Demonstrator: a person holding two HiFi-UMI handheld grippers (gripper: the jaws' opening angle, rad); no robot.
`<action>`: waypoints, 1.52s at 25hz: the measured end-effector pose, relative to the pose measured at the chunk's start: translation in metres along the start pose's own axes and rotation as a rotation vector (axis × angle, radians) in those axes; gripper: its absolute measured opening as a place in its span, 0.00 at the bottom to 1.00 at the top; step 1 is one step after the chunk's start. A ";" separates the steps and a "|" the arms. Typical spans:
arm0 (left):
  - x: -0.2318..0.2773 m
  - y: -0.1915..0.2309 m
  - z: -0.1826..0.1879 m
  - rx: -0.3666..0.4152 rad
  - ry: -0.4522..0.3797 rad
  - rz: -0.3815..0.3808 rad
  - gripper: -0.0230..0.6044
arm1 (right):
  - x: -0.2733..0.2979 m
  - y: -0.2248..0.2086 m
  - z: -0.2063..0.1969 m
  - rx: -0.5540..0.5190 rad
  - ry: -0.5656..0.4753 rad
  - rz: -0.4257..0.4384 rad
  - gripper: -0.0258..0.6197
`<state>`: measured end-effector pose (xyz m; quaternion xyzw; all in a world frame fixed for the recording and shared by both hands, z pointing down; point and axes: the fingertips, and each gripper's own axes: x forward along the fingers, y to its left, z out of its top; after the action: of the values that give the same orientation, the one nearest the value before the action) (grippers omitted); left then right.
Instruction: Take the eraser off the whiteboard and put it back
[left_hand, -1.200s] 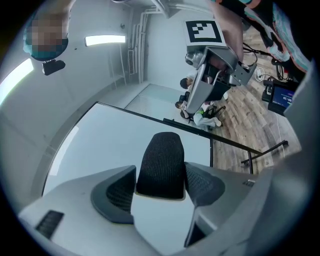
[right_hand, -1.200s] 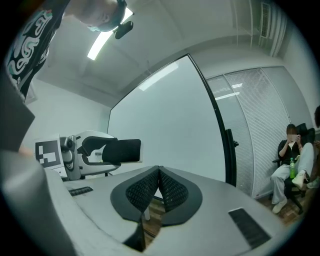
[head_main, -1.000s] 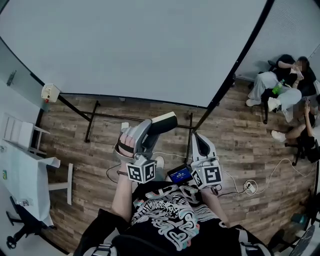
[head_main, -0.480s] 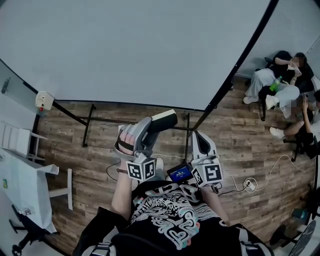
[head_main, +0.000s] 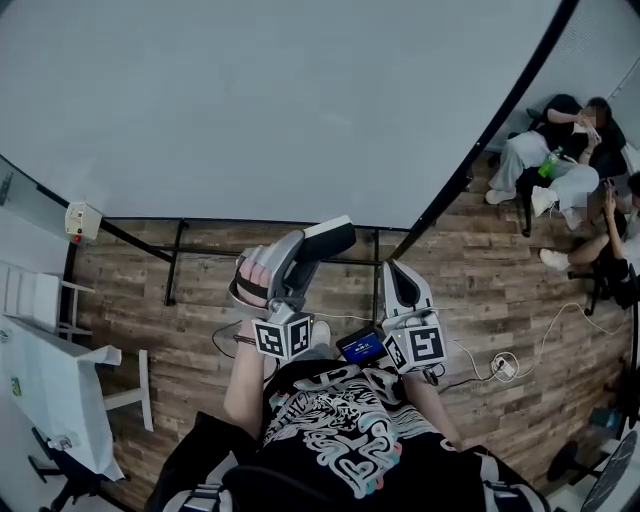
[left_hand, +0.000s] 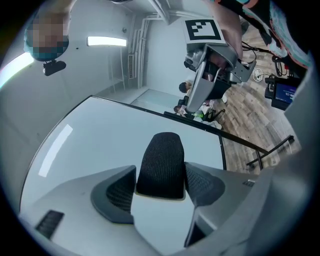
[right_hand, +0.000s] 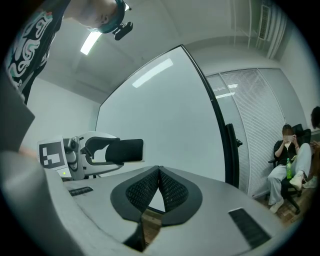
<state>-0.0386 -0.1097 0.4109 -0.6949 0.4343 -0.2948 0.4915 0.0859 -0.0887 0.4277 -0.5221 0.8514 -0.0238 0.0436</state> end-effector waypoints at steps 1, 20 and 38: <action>0.003 0.001 -0.003 0.000 -0.003 -0.001 0.52 | 0.004 0.000 -0.001 0.002 0.000 0.000 0.06; 0.067 0.001 -0.032 -0.033 -0.049 -0.023 0.52 | 0.048 -0.025 -0.006 -0.009 0.029 -0.062 0.06; 0.103 -0.005 -0.057 -0.039 -0.047 -0.007 0.52 | 0.070 -0.050 0.006 -0.011 -0.020 -0.176 0.06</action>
<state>-0.0382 -0.2251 0.4331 -0.7125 0.4258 -0.2715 0.4871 0.0989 -0.1736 0.4226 -0.5952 0.8020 -0.0176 0.0472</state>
